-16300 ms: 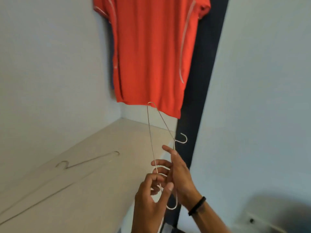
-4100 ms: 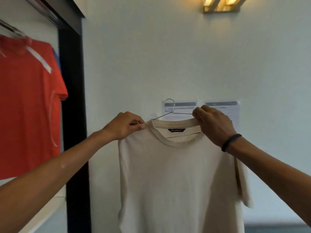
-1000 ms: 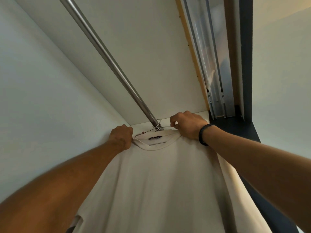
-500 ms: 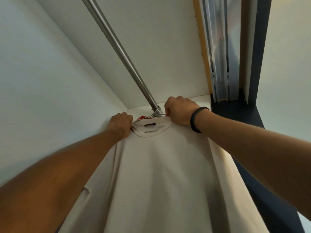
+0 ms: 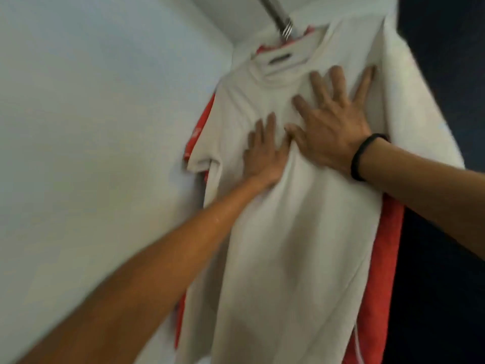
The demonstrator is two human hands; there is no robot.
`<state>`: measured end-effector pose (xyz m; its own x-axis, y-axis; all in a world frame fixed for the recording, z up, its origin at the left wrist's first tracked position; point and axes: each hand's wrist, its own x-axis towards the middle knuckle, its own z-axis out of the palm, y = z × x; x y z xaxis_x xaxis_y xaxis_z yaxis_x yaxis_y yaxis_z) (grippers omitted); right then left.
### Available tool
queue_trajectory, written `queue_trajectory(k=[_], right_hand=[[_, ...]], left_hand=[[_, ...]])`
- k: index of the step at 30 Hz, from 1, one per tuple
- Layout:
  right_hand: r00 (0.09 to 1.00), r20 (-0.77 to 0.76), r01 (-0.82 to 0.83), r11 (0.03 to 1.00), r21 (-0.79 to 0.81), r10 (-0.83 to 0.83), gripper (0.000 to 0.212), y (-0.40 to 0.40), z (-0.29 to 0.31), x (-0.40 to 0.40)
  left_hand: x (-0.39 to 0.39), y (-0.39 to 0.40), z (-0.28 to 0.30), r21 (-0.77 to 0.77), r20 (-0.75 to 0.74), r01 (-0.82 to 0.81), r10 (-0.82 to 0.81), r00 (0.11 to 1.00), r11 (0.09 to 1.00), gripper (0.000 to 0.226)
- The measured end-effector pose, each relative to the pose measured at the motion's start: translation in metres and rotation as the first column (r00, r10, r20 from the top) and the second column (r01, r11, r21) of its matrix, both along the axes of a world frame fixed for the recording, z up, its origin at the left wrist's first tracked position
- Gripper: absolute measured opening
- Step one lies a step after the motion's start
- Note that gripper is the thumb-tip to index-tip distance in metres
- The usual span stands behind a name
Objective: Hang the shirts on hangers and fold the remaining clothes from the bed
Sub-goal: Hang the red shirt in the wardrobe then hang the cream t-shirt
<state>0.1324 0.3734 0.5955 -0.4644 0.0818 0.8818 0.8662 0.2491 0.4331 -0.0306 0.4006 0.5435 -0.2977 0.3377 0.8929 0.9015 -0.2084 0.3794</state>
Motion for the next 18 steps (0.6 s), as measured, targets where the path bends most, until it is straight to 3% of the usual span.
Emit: queue_trajectory(k=[3, 5, 7, 9, 10, 12, 15, 18], right_hand=[[0.988, 0.15, 0.055, 0.994, -0.095, -0.041, 0.07, 0.003, -0.086, 0.013], [0.936, 0.351, 0.028, 0.99, -0.138, 0.023, 0.074, 0.002, -0.135, 0.029], [0.795, 0.584, -0.061, 0.98, -0.19, 0.163, 0.074, 0.003, -0.179, 0.052], [0.628, 0.725, -0.098, 0.953, -0.286, 0.282, 0.073, 0.003, -0.217, 0.08], [0.559, 0.777, -0.071, 0.95, -0.303, 0.289, 0.069, 0.004, -0.235, 0.092], [0.487, 0.834, -0.055, 0.962, -0.266, 0.258, 0.048, 0.007, -0.262, 0.106], [0.501, 0.79, -0.146, 0.935, -0.325, 0.353, 0.029, 0.016, -0.288, 0.111], [0.541, 0.665, -0.136, 0.833, -0.536, 0.515, 0.03, 0.019, -0.305, 0.116]], left_hand=[[0.011, 0.004, -0.12, 0.055, -0.179, -0.079, 0.088, 0.98, 0.995, 0.071], [0.001, 0.0, -0.176, 0.156, -0.225, -0.017, 0.052, 0.973, 0.988, 0.063], [-0.019, -0.017, -0.218, 0.309, -0.13, 0.014, 0.027, 0.991, 0.951, 0.05], [-0.045, -0.036, -0.256, 0.424, 0.106, -0.129, 0.092, 0.99, 0.897, 0.038], [-0.058, -0.045, -0.275, 0.396, 0.241, -0.217, 0.127, 0.962, 0.892, 0.037], [-0.077, -0.057, -0.304, 0.17, 0.408, -0.279, 0.19, 0.893, 0.945, 0.045], [-0.09, -0.062, -0.326, -0.176, 0.421, -0.109, 0.175, 0.89, 0.978, 0.041], [-0.095, -0.058, -0.334, -0.272, 0.398, -0.04, 0.151, 0.905, 0.961, 0.023]])
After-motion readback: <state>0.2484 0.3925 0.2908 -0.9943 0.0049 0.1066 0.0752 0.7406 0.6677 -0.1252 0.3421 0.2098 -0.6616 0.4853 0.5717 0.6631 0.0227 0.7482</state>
